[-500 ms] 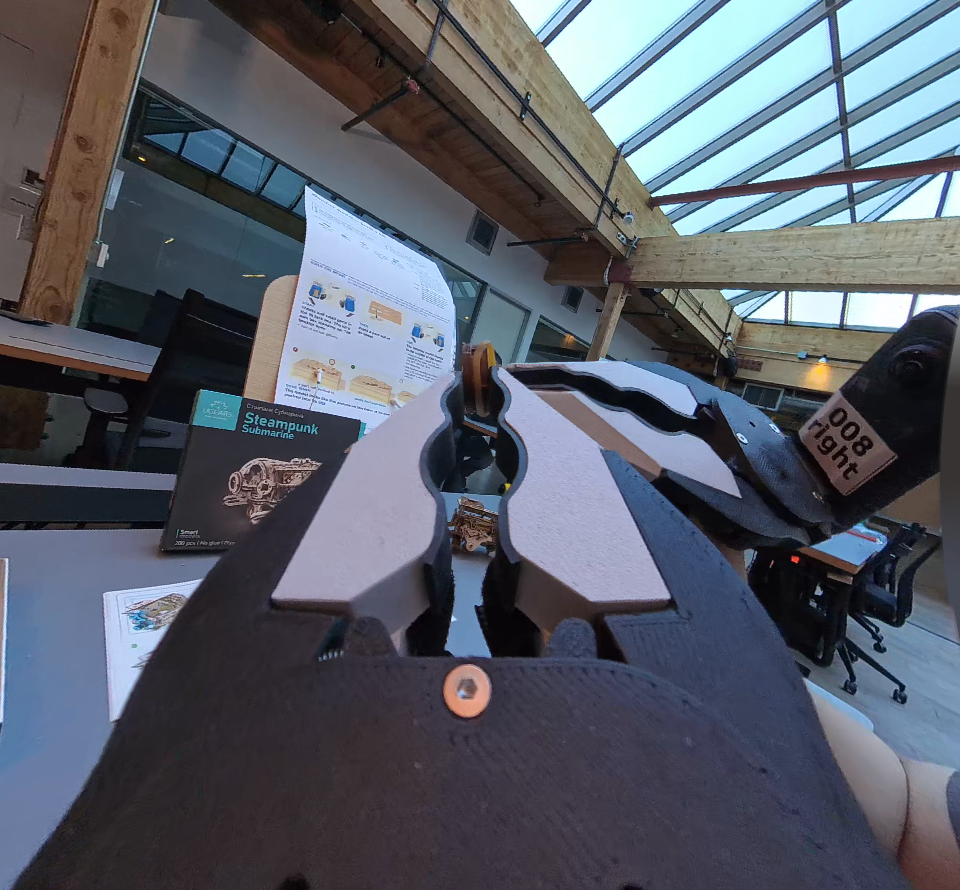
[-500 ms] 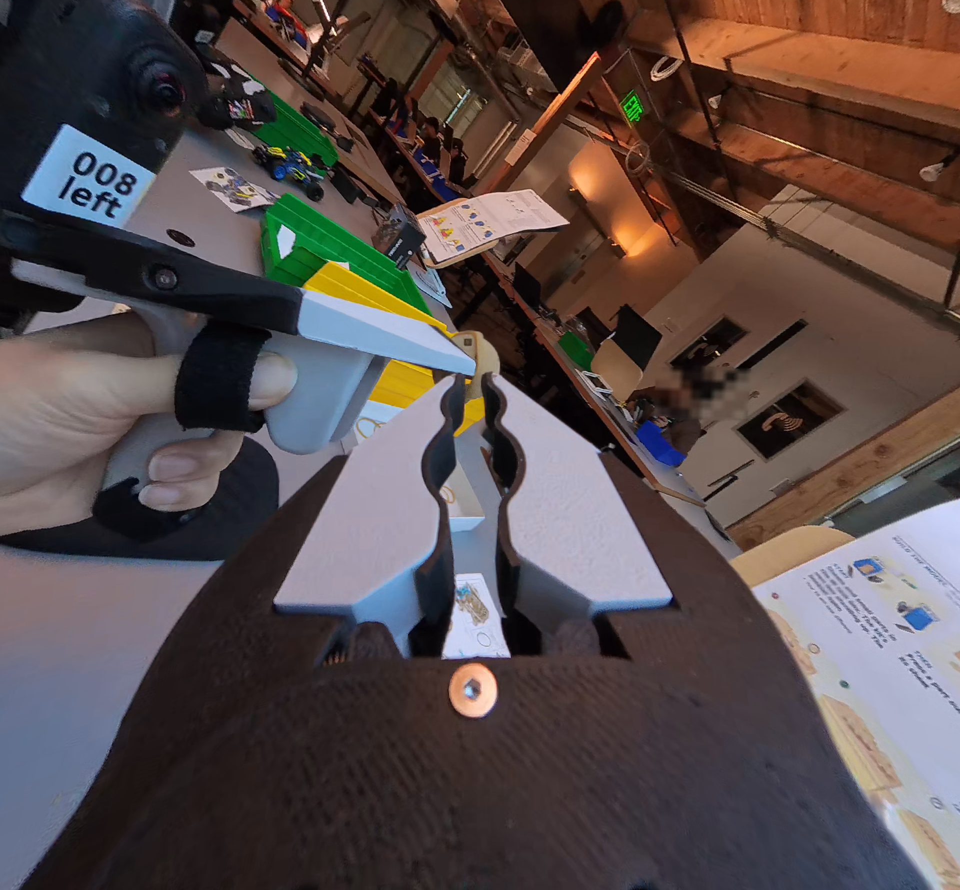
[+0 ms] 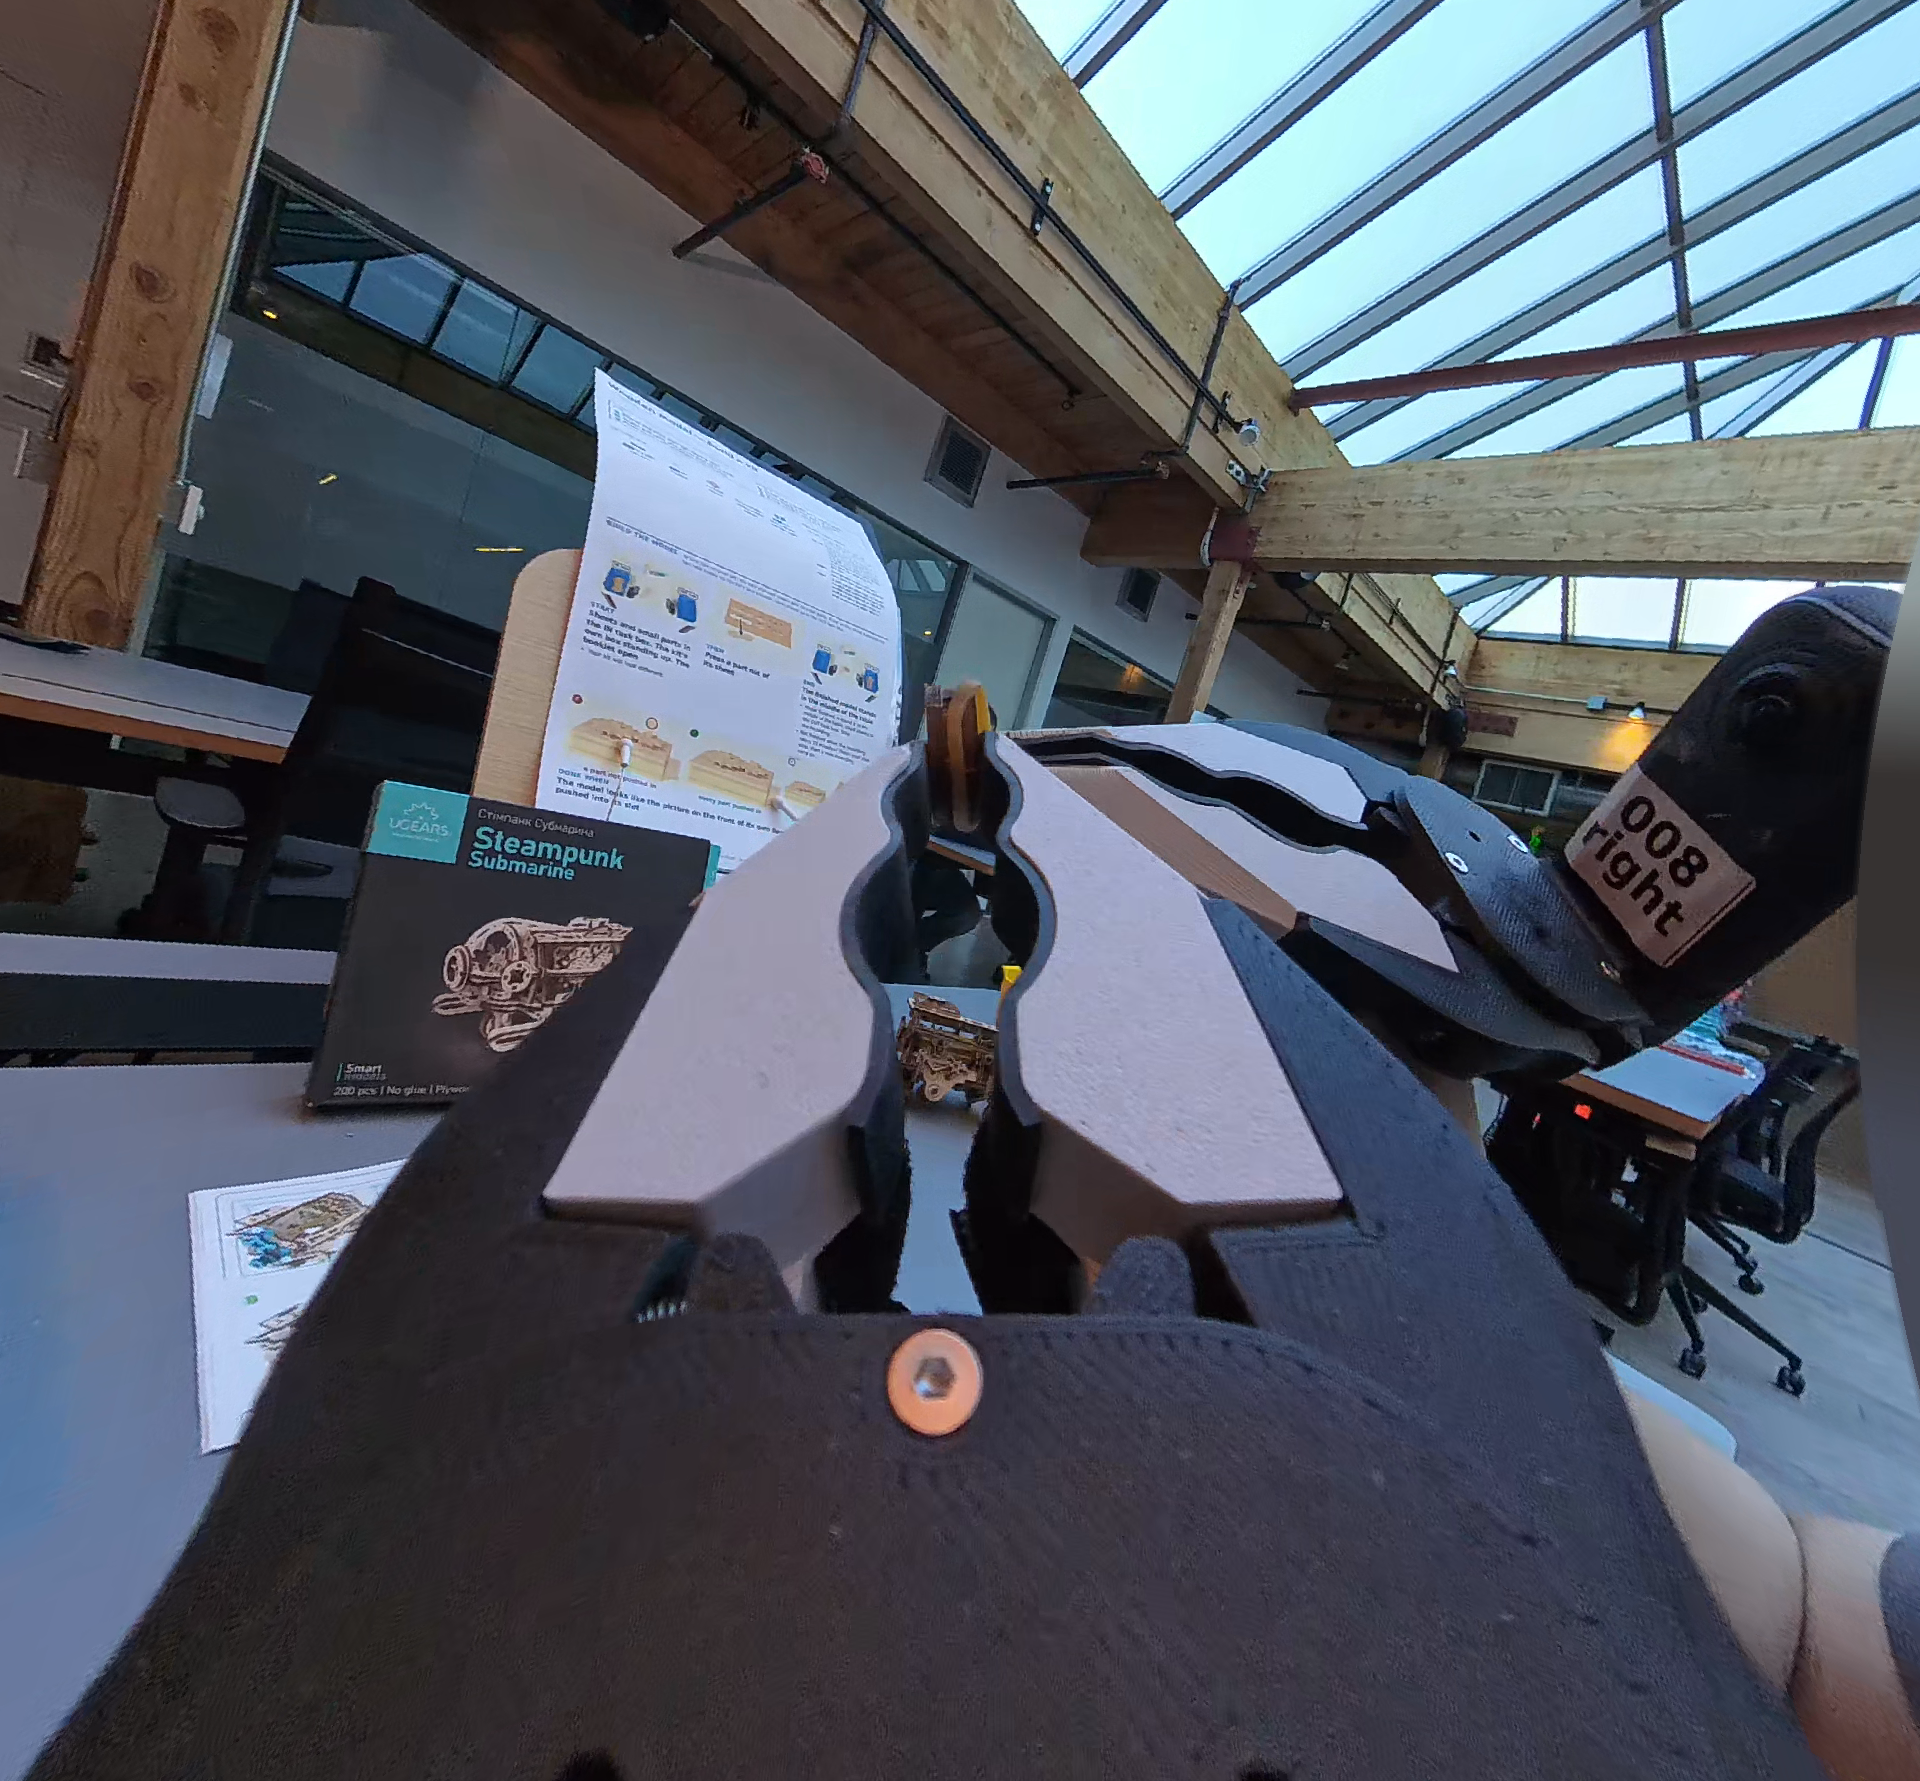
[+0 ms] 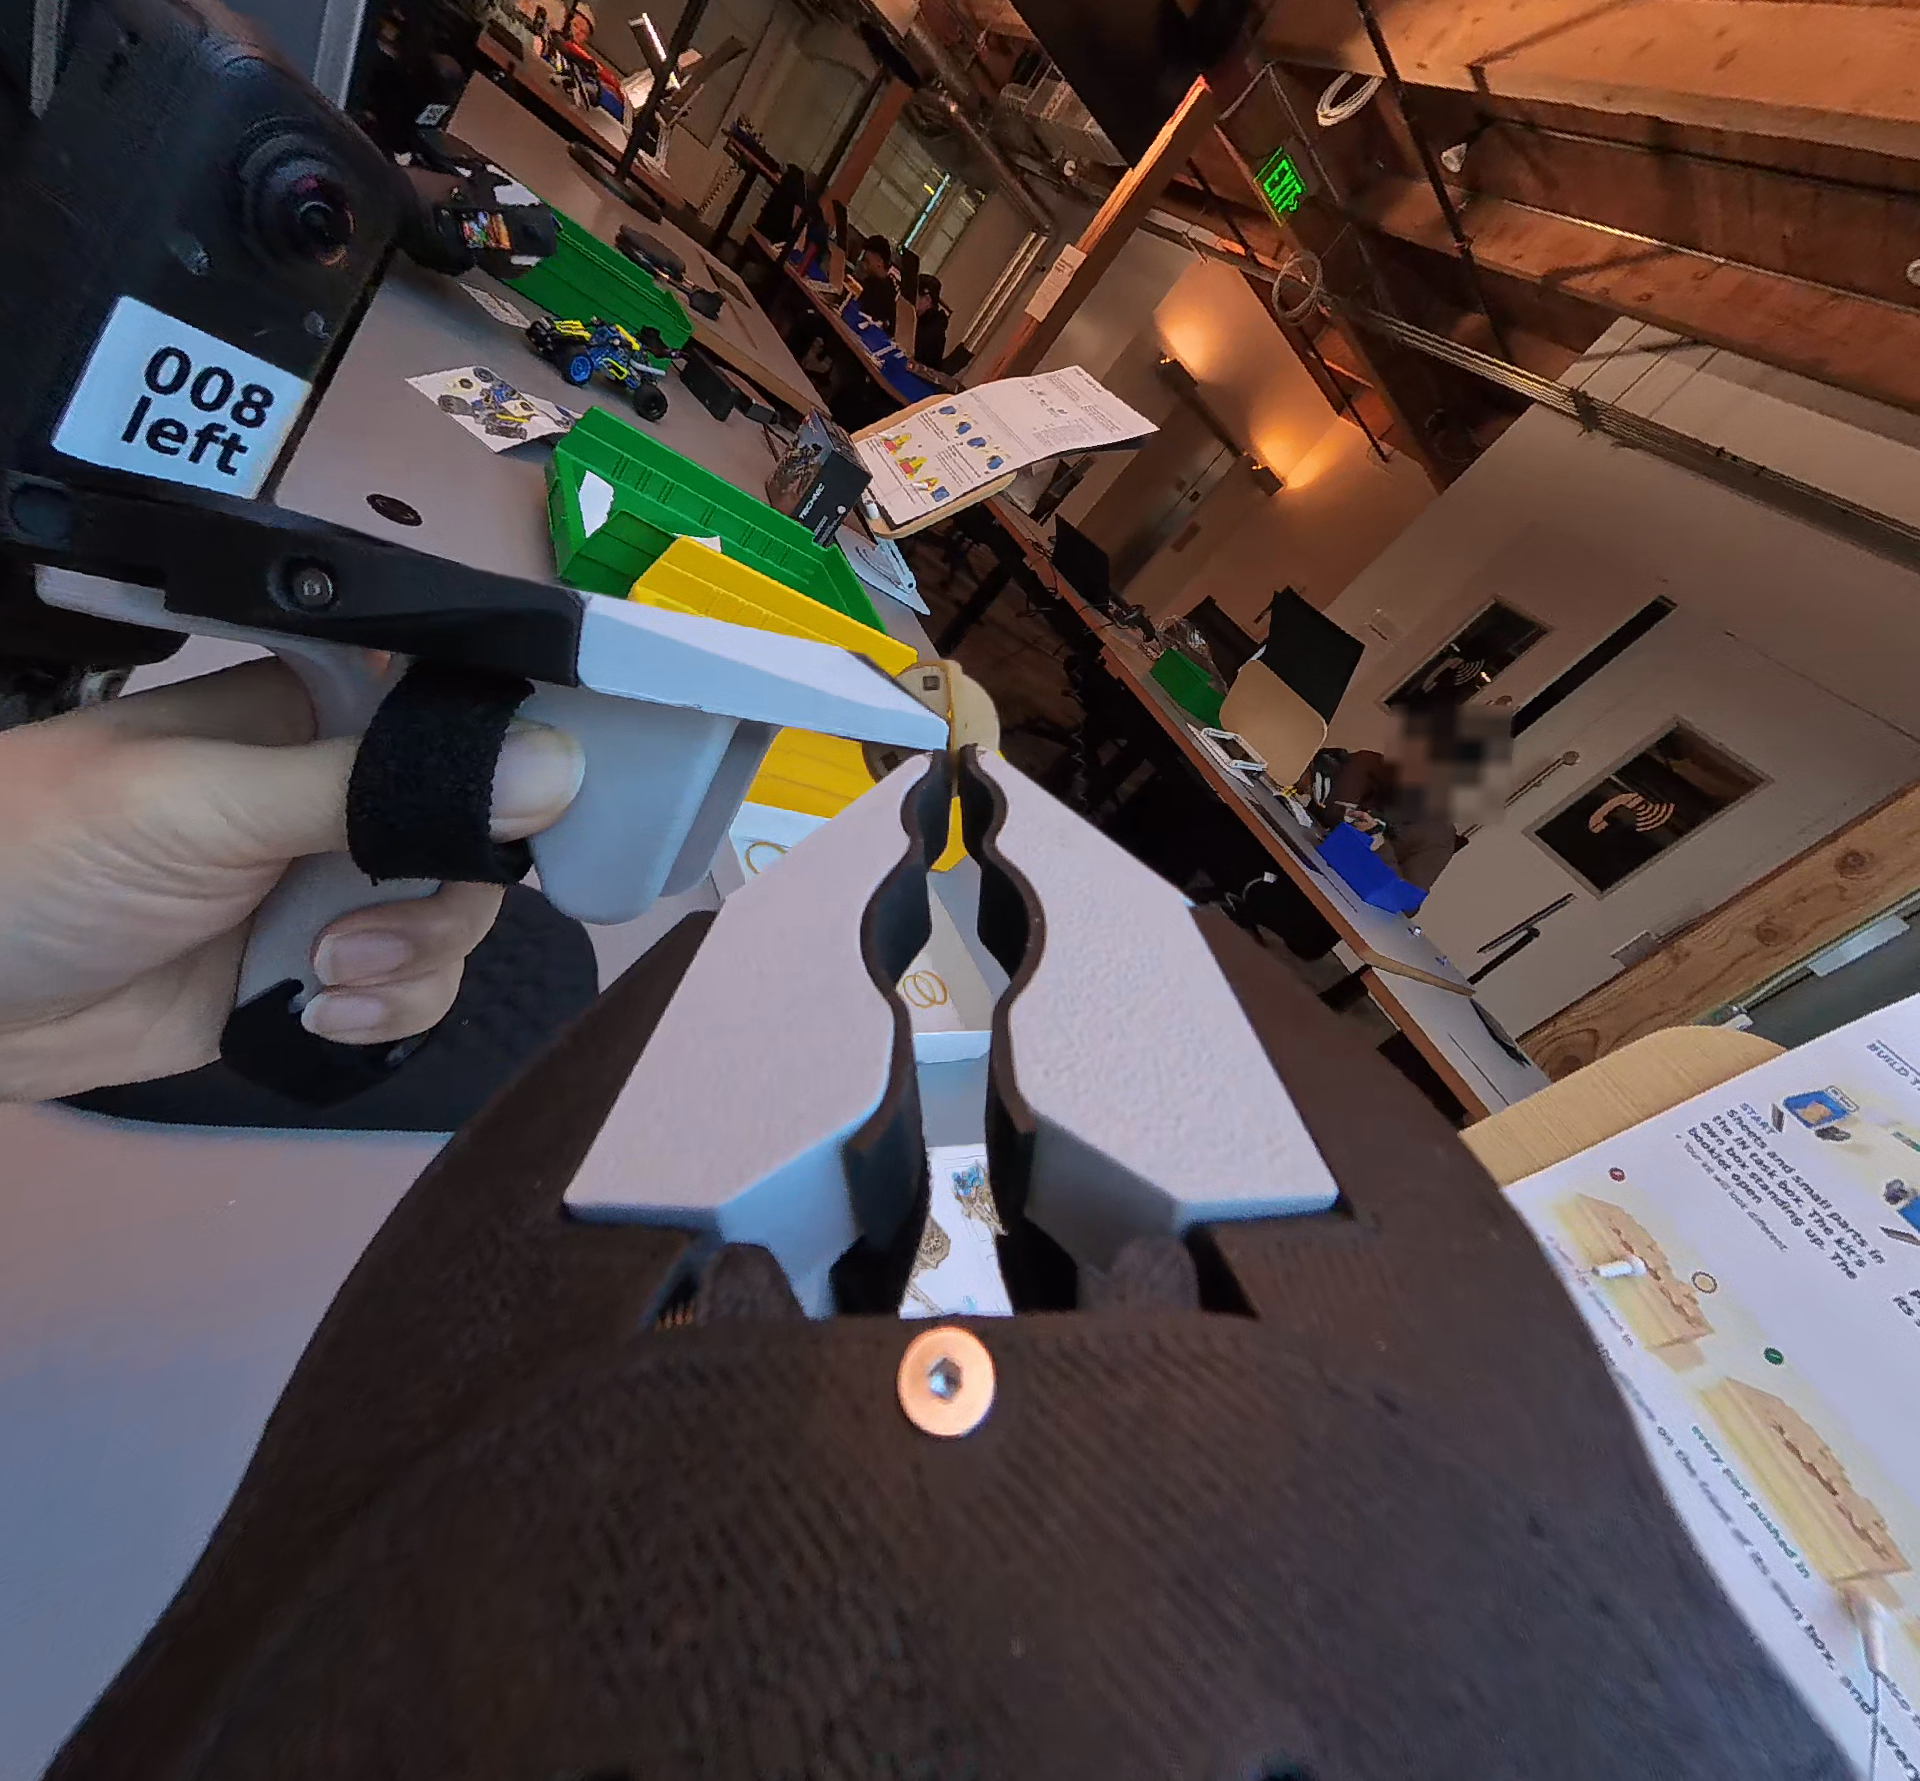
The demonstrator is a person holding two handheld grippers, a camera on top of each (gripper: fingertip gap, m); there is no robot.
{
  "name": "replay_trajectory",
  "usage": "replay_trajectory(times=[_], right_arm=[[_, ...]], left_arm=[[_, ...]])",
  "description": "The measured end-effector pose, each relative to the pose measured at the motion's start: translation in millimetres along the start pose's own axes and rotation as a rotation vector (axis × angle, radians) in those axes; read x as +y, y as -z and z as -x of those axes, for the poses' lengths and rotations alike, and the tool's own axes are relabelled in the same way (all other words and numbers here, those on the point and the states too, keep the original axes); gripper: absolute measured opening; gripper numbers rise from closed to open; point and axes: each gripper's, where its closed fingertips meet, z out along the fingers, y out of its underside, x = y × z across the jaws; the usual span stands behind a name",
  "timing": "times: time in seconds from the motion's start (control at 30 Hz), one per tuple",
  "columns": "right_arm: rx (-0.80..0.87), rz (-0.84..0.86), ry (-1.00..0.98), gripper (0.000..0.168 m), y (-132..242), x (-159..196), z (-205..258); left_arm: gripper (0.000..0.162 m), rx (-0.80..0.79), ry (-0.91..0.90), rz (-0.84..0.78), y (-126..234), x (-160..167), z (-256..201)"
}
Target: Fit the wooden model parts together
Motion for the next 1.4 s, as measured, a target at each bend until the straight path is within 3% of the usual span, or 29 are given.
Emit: replay_trajectory(times=[1.0, 1.4], right_arm=[[0.129, -0.038, 0.030, 0.000, 11, -8, -18], [0.063, -0.087, 0.109, 0.000, 15, -15, -9]], left_arm=[[0.006, 0.055, -0.152, 0.010, -1, 7, -19], [0.006, 0.085, -0.175, -0.007, 4, -1, -23]])
